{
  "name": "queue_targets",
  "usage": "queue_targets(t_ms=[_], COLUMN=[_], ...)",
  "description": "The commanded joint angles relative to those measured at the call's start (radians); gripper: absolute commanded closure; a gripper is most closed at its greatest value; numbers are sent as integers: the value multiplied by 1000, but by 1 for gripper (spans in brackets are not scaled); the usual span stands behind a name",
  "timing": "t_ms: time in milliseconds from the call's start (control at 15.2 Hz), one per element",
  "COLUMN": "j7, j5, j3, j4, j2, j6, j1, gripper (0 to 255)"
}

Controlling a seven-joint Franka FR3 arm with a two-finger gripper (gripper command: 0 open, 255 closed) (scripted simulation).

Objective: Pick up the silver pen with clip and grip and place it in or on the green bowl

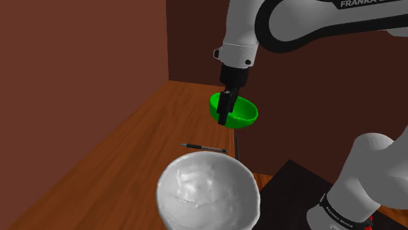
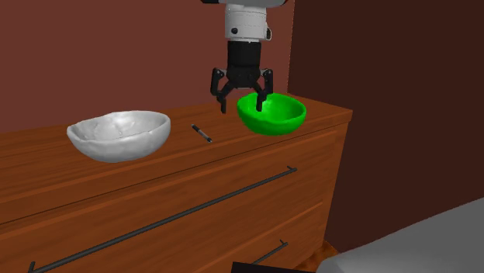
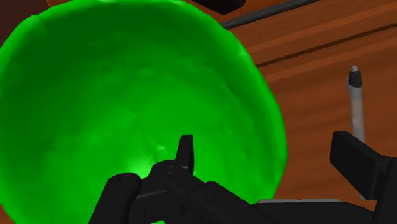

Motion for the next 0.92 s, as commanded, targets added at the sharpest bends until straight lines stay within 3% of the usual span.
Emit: queue_targets(t_ms=[0, 396, 858], j7=[-17, -62, -62], j5=[8, 20, 23], j3=[24, 96, 106], j4=[39, 142, 59], j2=[47, 169, 179], j6=[3, 6, 100], j1=[24, 90, 94], gripper=[0, 0, 0])
